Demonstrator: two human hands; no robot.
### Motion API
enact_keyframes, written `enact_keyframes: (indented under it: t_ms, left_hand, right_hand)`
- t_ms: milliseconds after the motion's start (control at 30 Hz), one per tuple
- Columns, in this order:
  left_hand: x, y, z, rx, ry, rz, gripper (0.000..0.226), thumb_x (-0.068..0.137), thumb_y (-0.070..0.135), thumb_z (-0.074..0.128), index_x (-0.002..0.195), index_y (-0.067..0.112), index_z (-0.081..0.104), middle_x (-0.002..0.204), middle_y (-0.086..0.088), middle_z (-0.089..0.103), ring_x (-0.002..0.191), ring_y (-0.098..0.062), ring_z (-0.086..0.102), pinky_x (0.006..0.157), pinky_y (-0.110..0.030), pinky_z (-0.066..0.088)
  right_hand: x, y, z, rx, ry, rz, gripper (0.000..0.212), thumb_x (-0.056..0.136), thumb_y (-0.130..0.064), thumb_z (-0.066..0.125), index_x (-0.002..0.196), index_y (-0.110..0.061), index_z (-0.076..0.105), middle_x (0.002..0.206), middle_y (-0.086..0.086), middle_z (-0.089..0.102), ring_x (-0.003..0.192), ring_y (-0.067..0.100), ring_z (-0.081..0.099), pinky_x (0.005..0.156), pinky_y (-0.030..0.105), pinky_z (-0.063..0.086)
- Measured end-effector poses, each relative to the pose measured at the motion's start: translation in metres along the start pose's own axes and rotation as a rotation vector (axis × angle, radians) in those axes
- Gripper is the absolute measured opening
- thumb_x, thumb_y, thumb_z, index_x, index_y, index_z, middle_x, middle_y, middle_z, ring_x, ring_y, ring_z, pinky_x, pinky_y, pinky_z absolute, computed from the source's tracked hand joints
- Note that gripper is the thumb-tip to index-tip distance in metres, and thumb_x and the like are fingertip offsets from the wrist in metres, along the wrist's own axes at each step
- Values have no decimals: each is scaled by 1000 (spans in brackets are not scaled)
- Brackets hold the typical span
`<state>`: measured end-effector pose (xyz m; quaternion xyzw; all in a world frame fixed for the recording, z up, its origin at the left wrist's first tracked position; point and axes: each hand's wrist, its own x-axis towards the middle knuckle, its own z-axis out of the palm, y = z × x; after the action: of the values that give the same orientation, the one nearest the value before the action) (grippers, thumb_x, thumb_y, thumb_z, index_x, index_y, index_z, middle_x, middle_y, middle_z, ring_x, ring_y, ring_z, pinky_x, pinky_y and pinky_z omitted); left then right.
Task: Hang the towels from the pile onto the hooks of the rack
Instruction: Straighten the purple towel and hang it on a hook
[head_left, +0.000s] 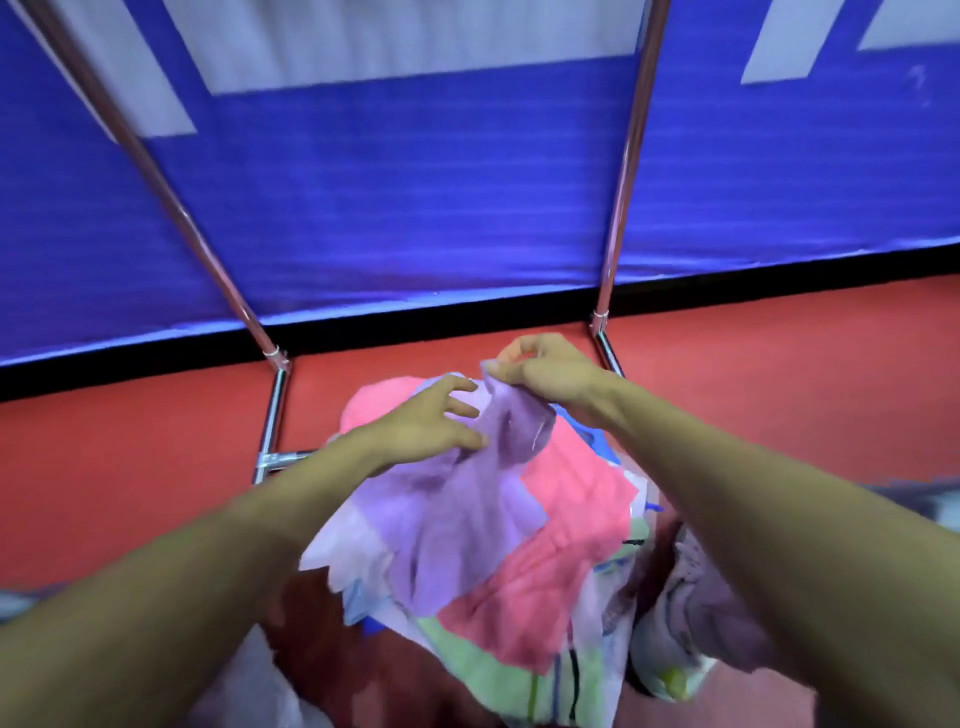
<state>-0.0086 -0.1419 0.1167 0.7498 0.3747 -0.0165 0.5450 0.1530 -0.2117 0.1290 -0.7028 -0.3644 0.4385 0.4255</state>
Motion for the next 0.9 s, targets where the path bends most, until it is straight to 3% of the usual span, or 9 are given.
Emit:
enact_keyframes:
  t_ms: [167, 300, 367, 467, 567, 667, 733, 800, 900]
  left_hand:
    - [-27, 52, -39, 69, 51, 259, 56, 83, 1, 69, 132, 16, 45, 115, 3, 57, 68, 10, 55, 61, -6, 41]
    - [-42, 78, -70, 211, 207, 355, 10, 85, 17, 70, 91, 13, 63, 82, -1, 62, 70, -8, 51, 69, -25, 43]
    - [-49, 83, -78, 319, 294, 390, 8, 86, 19, 69, 83, 11, 67, 79, -1, 62, 73, -8, 52, 74, -28, 43]
    - [-60, 87, -79, 156, 381, 390, 11, 87, 16, 67, 77, 18, 63, 81, 7, 59, 76, -4, 53, 77, -23, 43]
    - [-62, 89, -81, -66, 424, 346, 16, 90, 13, 62, 75, 17, 58, 72, 1, 61, 69, -11, 51, 71, -29, 42]
    - [-66, 95, -92, -241, 537, 321, 13, 90, 7, 61, 79, 14, 58, 71, 0, 65, 68, -14, 56, 73, -33, 46]
    - [-70, 95, -99, -293, 594, 303, 12, 87, 1, 61, 82, 13, 58, 74, -5, 65, 71, -18, 57, 74, -35, 47]
    - [-75, 94, -105, -337, 638, 297, 17, 85, -3, 60, 82, 14, 57, 77, -9, 63, 71, -20, 55, 71, -36, 45]
    - [-84, 97, -105, -383, 624, 286, 18, 82, -4, 61, 88, 13, 58, 74, -5, 63, 69, -18, 55, 72, -35, 45]
  right_hand:
    - [-13, -62, -8, -62, -42, -161, 14, 82, -12, 72, 71, -18, 67, 70, -2, 66, 62, 6, 56, 61, 20, 48]
    - [-22, -108, -25, -243, -119, -248, 20, 77, 0, 71, 77, -20, 71, 66, -8, 66, 60, 1, 57, 57, 17, 48]
    - [-21, -120, -29, -374, -137, -287, 19, 73, 1, 76, 82, -15, 71, 66, -7, 65, 59, 0, 55, 59, 18, 47]
    - [-15, -119, -25, -497, -112, -355, 19, 71, -12, 83, 76, -22, 68, 72, -2, 66, 67, 9, 55, 67, 28, 47]
    - [-9, -121, -15, -614, -1, -384, 25, 75, -26, 79, 62, -24, 57, 61, -4, 54, 61, 12, 45, 59, 28, 39]
    - [-10, -132, -9, -460, 47, -399, 25, 76, -26, 79, 62, -20, 59, 62, -3, 52, 61, 11, 43, 59, 28, 36]
    - [-15, -136, -10, -199, 38, -375, 13, 75, -13, 80, 79, -12, 67, 68, 1, 62, 66, 12, 54, 66, 28, 44]
    - [-21, -137, -10, 28, 14, -324, 24, 75, 1, 76, 97, -3, 66, 72, 10, 67, 65, 21, 61, 65, 28, 49]
    - [-29, -143, -11, 173, 94, -291, 25, 73, 3, 77, 95, -4, 67, 76, 11, 66, 62, 19, 62, 62, 28, 50]
